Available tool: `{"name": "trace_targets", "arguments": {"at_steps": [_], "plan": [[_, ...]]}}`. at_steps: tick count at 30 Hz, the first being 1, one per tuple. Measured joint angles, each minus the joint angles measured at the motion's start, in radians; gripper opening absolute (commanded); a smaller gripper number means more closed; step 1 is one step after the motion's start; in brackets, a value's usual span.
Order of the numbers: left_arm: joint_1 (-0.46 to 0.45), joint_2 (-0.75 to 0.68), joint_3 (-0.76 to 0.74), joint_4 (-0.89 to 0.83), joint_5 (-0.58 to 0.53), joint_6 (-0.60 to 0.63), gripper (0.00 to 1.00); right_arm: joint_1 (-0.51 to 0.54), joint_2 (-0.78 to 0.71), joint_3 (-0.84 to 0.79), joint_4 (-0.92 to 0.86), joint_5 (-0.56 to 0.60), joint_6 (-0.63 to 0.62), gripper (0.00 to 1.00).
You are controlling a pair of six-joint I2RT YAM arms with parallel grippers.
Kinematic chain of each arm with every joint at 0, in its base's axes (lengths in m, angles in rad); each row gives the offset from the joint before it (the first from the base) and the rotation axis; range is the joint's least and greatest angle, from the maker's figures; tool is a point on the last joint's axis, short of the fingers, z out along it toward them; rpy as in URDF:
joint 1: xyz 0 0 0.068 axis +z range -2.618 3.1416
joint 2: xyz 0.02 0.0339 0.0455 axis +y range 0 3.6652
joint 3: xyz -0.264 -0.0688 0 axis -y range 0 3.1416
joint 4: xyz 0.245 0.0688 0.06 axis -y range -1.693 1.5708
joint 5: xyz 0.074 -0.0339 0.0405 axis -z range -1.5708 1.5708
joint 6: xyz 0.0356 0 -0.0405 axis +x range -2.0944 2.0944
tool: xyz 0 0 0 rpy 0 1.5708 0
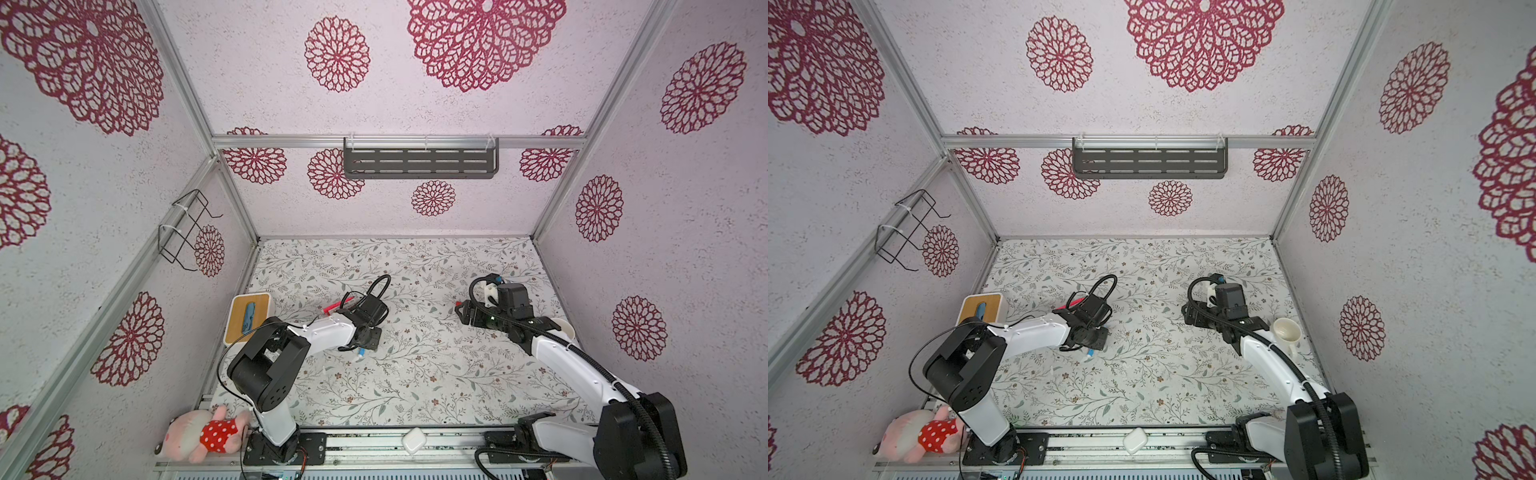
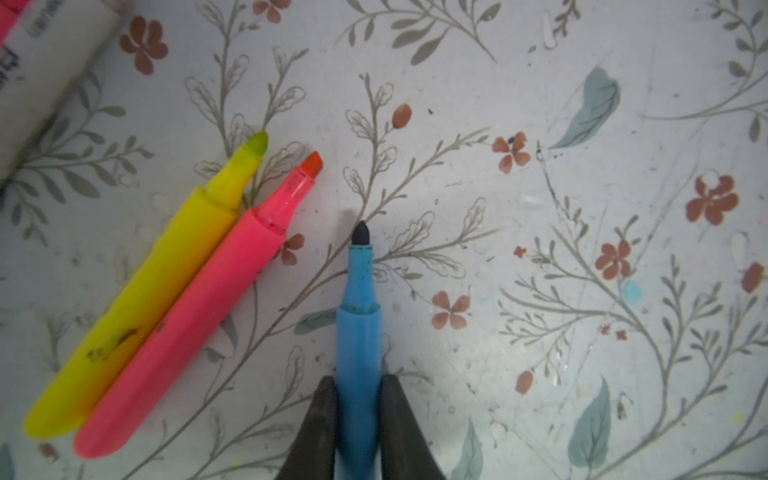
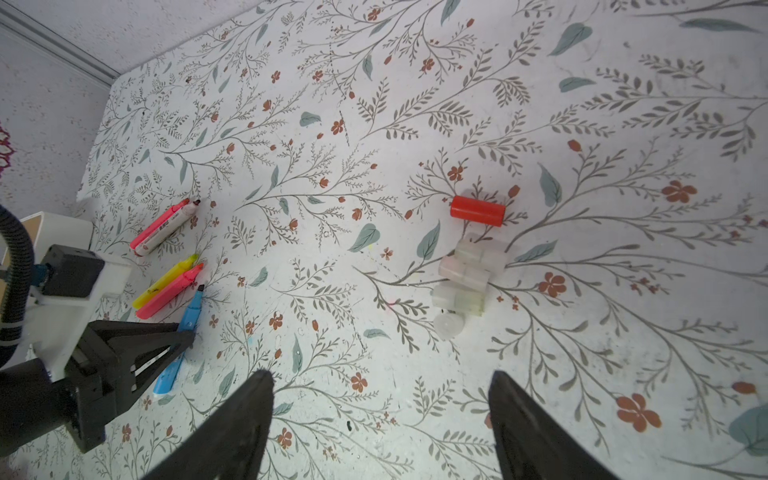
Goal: Insert the pens into the pen caps
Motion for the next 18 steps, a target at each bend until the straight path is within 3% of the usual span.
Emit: {"name": "trace_targets", "arguments": {"at_steps": [6, 18], "plan": [[-0.002, -0.002, -0.001, 0.002, 0.009, 0.003, 0.00, 0.000, -0.008, 0.000, 0.000, 0.000, 0.000, 0.82], [-0.007, -0.146, -0.097, 0.103, 0.150, -0.008, 0.00, 0.001, -0.035, -0.014, 0.015, -0.020, 0.000, 0.81]]}}
